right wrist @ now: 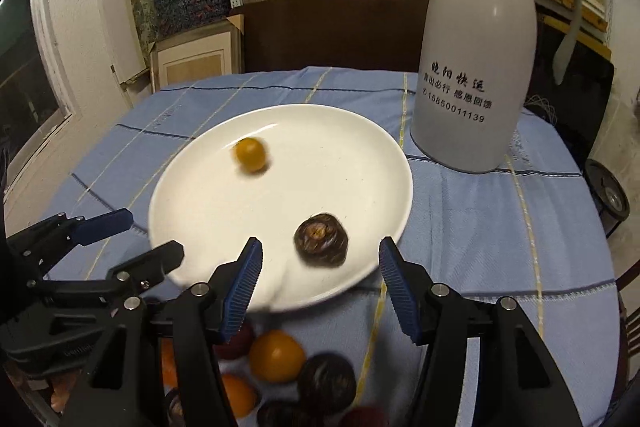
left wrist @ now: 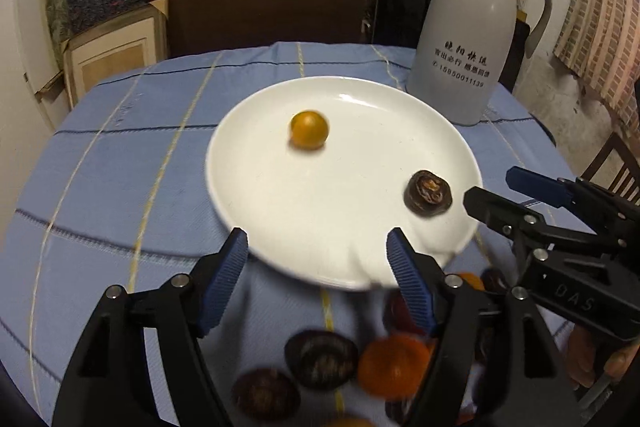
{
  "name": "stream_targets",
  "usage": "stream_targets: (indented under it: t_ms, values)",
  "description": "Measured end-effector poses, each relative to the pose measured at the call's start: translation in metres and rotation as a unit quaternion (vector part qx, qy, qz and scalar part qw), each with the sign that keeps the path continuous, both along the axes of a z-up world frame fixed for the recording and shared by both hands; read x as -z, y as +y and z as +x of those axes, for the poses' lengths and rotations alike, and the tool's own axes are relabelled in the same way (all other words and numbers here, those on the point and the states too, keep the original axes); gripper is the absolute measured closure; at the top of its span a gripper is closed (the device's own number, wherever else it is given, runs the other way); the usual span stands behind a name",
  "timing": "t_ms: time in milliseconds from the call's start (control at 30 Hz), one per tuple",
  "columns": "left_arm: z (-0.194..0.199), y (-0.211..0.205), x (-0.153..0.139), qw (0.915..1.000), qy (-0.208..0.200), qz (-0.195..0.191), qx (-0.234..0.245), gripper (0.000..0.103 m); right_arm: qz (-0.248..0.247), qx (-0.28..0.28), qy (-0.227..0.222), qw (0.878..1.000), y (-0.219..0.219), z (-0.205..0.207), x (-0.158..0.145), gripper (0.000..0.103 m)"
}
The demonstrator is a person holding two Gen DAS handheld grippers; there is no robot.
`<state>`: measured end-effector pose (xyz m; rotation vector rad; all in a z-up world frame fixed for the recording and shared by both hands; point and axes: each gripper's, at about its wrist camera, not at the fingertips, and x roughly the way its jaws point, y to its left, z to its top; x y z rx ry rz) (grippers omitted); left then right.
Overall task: Organize fruits
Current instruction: 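Carry both fruits to the white plate and open both tools to release, then grasp the pale round fruit with the left tool while the right tool grasps a tangerine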
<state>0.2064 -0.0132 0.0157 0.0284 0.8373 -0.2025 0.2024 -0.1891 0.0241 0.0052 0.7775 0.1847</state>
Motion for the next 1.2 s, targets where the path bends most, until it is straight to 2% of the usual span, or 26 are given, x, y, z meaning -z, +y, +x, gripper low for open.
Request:
stream_targets:
  t_ms: [67, 133, 167, 300, 533, 633, 733, 967, 1100, 1200]
  values:
    - [-0.016, 0.008, -0.005, 0.9999, -0.006, -0.01, -0.01, 0.028, 0.004, -0.004, -0.008, 1.0, 0.001, -0.016, -0.005, 0.041]
    - [-0.037, 0.018, -0.009, 0.9994, -0.016, -0.015, -0.025, 0.022, 0.009, -0.007, -0.016, 1.0, 0.001, -0.039, -0.01, 0.035]
    - [-0.044, 0.022, -0.01, 0.9992, -0.021, -0.015, -0.031, 0.021, 0.011, -0.008, -0.019, 1.0, 0.0, -0.046, -0.011, 0.031]
    - [-0.085, 0.038, 0.001, 0.9986, -0.026, -0.012, -0.044, 0.021, 0.027, -0.009, -0.029, 0.999, -0.011, -0.092, -0.005, 0.028]
    - [-0.147, 0.048, 0.032, 0.9985, -0.013, 0.04, -0.036, 0.021, 0.043, -0.009, -0.005, 0.999, -0.032, -0.153, 0.029, 0.028]
    - [-0.154, 0.045, 0.037, 0.9989, -0.009, 0.041, -0.022, 0.021, 0.029, -0.018, 0.009, 0.999, -0.027, -0.164, 0.041, 0.028]
    - [-0.156, 0.036, 0.036, 0.9986, -0.016, 0.05, -0.008, 0.021, 0.016, -0.02, 0.002, 1.0, -0.023, -0.169, 0.043, 0.028]
    - [-0.163, 0.018, 0.034, 0.9979, -0.024, 0.049, 0.034, 0.021, 0.025, -0.013, 0.009, 1.0, -0.027, -0.165, 0.044, 0.028]
    - [-0.161, 0.008, 0.032, 0.9959, -0.04, 0.072, 0.038, 0.021, 0.04, -0.013, 0.011, 0.999, -0.029, -0.161, 0.043, 0.039]
    - [-0.147, 0.008, 0.031, 0.9974, -0.03, 0.051, 0.041, 0.021, 0.038, -0.016, 0.017, 0.999, -0.027, -0.154, 0.045, 0.04]
